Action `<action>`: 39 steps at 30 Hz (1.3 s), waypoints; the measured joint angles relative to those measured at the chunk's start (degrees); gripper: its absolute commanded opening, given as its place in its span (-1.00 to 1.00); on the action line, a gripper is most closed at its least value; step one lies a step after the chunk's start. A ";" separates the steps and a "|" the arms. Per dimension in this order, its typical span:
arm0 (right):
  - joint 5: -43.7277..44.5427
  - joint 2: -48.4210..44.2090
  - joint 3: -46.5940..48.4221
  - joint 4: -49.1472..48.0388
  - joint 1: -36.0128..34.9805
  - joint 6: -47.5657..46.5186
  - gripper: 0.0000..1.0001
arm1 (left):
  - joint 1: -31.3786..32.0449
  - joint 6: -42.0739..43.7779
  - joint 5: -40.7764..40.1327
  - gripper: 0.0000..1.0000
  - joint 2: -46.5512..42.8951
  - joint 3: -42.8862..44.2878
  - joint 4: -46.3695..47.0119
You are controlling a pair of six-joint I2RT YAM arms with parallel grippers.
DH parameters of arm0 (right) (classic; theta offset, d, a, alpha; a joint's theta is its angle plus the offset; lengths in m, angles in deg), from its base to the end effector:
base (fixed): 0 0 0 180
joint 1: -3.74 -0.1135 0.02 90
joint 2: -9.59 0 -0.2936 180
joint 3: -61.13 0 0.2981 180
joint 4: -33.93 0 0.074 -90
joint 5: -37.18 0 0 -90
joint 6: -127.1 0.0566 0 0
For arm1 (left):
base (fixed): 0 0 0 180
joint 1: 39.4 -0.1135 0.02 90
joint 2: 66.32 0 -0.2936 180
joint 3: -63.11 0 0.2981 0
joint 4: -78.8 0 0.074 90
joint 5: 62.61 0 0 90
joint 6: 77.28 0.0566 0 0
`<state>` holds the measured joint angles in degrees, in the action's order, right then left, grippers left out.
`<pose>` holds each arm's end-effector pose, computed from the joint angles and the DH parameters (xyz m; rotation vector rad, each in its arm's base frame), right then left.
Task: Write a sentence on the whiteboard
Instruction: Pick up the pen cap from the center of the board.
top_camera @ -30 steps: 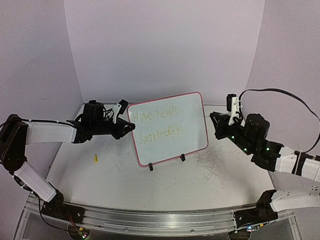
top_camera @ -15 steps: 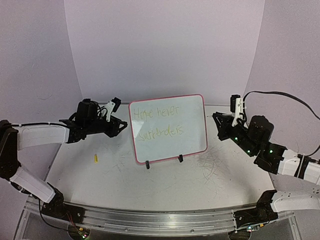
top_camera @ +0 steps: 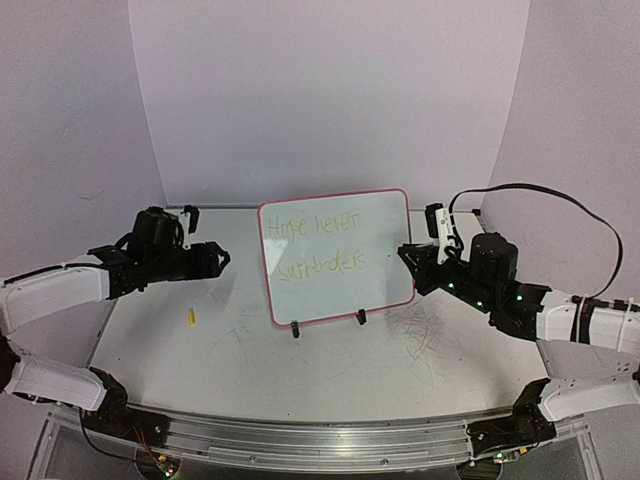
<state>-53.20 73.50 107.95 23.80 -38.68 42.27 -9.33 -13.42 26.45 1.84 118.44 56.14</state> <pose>0.2252 0.2063 0.2738 -0.5579 1.6395 0.6239 0.2668 -0.1534 0.2440 0.0674 2.2401 -0.5277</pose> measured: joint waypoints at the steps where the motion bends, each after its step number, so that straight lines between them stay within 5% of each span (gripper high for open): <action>1: -1.04 0.91 0.54 0.10 0.00 0.00 -1.00 | 0.00 -1.93 -1.06 0.49 2.06 0.23 -2.74; 9: -5.09 3.10 2.82 0.99 0.00 -0.46 -1.00 | -4.94 -12.74 -7.21 0.36 8.12 -0.01 -17.39; 18: -5.68 3.15 3.05 1.89 0.00 -0.44 -1.00 | -8.68 -11.98 -6.73 -0.07 20.43 0.43 -17.43; 24: -5.51 3.15 3.05 2.04 0.00 -0.44 -1.00 | -8.79 -10.88 -6.78 -0.56 22.02 0.49 -17.34; 39: -4.50 2.89 5.04 3.45 0.00 2.41 -1.00 | -5.94 -9.00 -8.55 -0.89 21.18 1.17 -15.97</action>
<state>-57.70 76.39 112.99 27.25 -38.68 44.68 -15.27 -22.42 17.90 23.02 119.61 40.17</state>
